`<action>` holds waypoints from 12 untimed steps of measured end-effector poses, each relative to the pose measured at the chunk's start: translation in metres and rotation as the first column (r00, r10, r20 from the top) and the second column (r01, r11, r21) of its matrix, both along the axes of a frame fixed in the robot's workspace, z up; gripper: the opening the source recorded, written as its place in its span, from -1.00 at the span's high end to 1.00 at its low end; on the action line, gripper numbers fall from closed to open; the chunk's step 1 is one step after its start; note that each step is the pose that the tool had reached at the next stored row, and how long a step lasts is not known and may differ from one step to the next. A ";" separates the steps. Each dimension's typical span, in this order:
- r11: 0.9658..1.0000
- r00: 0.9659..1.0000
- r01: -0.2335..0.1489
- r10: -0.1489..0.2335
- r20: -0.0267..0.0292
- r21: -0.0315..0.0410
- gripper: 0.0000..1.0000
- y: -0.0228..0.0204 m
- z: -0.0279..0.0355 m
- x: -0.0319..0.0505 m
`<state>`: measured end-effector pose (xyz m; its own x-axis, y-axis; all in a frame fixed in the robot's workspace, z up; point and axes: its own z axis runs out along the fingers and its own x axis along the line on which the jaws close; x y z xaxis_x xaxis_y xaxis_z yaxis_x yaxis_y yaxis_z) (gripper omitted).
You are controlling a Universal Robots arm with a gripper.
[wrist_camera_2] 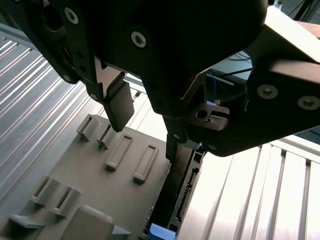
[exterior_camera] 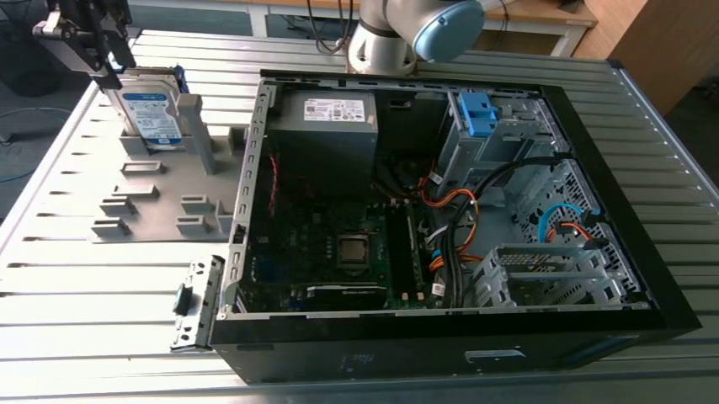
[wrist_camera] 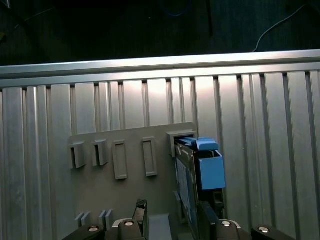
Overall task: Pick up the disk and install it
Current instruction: 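Pick up the disk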
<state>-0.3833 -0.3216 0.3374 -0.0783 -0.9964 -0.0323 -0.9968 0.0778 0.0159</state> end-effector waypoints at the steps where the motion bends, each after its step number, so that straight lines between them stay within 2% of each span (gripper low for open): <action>1: 1.000 1.000 0.000 0.000 0.000 0.000 -0.06 0.0001 -0.0003 -0.0003; 12: 1.000 1.000 0.000 0.000 0.000 0.000 -0.06 0.0012 -0.0025 -0.0026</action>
<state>-0.3859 -0.3204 0.3349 -0.0783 -0.9964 -0.0324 -0.9968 0.0778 0.0156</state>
